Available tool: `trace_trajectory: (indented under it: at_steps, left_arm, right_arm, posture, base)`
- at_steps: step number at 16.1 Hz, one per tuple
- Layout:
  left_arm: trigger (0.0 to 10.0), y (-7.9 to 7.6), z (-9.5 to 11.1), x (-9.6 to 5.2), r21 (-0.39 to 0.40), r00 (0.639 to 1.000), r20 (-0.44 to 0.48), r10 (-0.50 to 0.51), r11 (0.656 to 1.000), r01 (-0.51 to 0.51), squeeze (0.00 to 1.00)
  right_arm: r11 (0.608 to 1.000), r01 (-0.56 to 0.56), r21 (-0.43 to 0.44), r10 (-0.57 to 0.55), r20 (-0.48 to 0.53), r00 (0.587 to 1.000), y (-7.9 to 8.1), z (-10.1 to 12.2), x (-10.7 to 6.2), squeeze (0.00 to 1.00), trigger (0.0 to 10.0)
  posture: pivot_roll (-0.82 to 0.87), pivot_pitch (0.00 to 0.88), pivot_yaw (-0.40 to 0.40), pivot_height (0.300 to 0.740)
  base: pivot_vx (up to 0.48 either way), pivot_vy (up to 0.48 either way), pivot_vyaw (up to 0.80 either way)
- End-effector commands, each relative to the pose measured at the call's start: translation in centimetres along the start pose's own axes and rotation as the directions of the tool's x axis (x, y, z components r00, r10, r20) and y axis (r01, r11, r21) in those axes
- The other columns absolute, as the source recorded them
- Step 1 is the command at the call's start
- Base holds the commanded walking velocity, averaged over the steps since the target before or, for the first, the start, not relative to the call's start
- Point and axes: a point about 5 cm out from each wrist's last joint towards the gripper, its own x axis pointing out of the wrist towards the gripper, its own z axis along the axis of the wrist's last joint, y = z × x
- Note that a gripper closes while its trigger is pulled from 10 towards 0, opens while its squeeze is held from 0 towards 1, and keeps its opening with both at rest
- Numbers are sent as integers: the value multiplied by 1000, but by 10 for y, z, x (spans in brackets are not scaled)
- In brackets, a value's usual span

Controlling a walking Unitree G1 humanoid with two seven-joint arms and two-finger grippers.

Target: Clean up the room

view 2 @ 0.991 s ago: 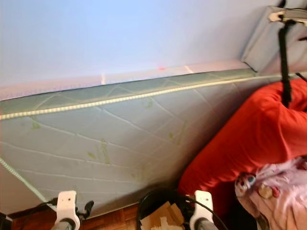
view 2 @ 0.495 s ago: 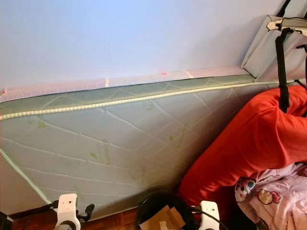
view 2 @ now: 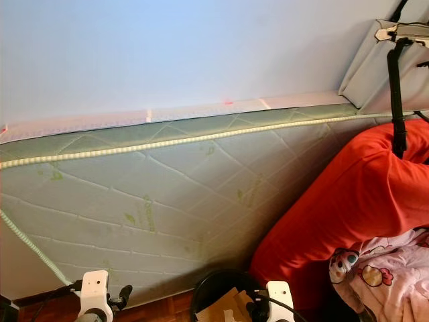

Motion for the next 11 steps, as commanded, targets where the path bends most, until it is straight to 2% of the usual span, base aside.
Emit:
trace_trajectory:
  at_steps: [1, 2, 4, 5, 11]
  left_arm:
    - [10000, -2, -4, -1, 20, 1000, -25, -4, 1000, 5, 0]
    - [10000, -3, -4, -1, 25, 1000, -25, -5, 1000, 5, 0]
    - [10000, -4, -3, 0, 28, 1000, -18, -4, 1000, 4, 0]
    - [10000, -4, -4, -1, 31, 1000, -22, -3, 999, 4, 0]
    - [10000, -1, -9, -2, 26, 999, -37, 8, 1000, -7, 0]
  right_arm:
    - [1000, -4, -25, 4, -1, 1000, -2, 0, -1, 0, 10000]
    - [999, -10, -33, 10, 0, 1000, -1, -1, -1, 0, 10000]
    - [998, -35, -57, 36, 9, 999, 18, 10, 7, 0, 10000]
    - [998, -37, -56, 38, 10, 999, 21, 13, 8, 0, 10000]
    - [998, -33, -58, 33, 4, 999, 19, 12, 8, 0, 10000]
  posture:
    - [175, 0, -128, 740]
    - [176, 0, -129, 740]
    - [177, 0, -131, 740]
    - [178, 0, -131, 740]
    - [181, 0, -130, 740]
  base:
    - [0, 0, 0]
    - [0, 0, 0]
    - [0, 0, 800]
    - [0, 0, 800]
    - [0, -40, 800]
